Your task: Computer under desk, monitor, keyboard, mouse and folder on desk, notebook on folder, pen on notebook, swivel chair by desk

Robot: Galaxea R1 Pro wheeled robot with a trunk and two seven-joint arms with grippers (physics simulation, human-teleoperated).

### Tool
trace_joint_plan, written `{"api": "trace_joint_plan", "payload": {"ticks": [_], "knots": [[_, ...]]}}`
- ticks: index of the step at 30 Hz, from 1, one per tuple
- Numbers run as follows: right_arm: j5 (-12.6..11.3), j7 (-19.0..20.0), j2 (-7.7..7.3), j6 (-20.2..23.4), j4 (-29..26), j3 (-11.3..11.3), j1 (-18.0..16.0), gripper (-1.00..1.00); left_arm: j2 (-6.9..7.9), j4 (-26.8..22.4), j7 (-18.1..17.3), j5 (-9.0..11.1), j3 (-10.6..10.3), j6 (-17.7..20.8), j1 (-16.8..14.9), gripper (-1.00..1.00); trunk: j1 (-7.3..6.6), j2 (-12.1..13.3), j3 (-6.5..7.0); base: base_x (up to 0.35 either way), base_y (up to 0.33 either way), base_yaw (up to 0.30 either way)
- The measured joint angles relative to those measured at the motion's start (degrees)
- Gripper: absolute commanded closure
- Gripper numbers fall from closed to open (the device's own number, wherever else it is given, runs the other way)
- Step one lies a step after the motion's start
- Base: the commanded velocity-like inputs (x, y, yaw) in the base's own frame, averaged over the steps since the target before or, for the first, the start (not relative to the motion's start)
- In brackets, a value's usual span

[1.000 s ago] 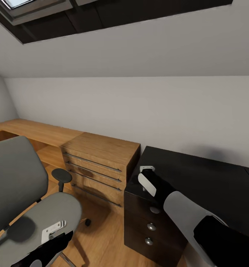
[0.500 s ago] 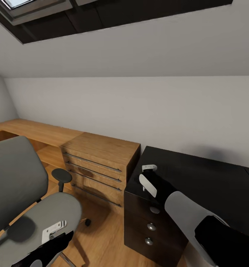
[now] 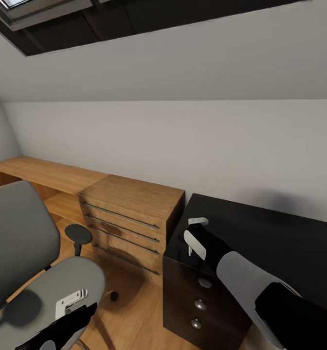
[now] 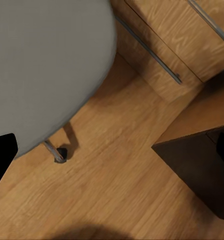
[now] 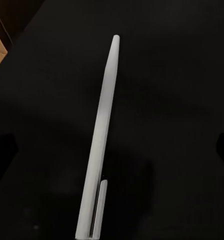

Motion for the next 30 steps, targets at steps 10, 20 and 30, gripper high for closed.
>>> {"api": "trace_joint_plan", "payload": {"ticks": [10,20,30], "knots": [[0.01,-0.07,0.18,0.21,0.87,-0.04,-0.01,-1.00,-0.82,-0.08,0.06,0.11,-0.29,0.03,0.00,-1.00,0.44,-0.79,-0.35,0.007,0.000,0.000],[0.02,-0.09,0.22,0.31,0.95,-0.02,0.00,-1.00,-1.19,-0.09,0.13,0.11,-0.27,0.02,0.00,-1.00,1.76,-3.21,-1.44,0.000,0.000,0.000],[-0.03,-0.11,0.40,0.22,2.86,0.12,0.00,-1.00,-1.23,-0.09,0.13,0.11,-0.18,0.02,0.00,-1.00,2.42,-4.41,-1.97,0.000,0.000,0.000]]}}
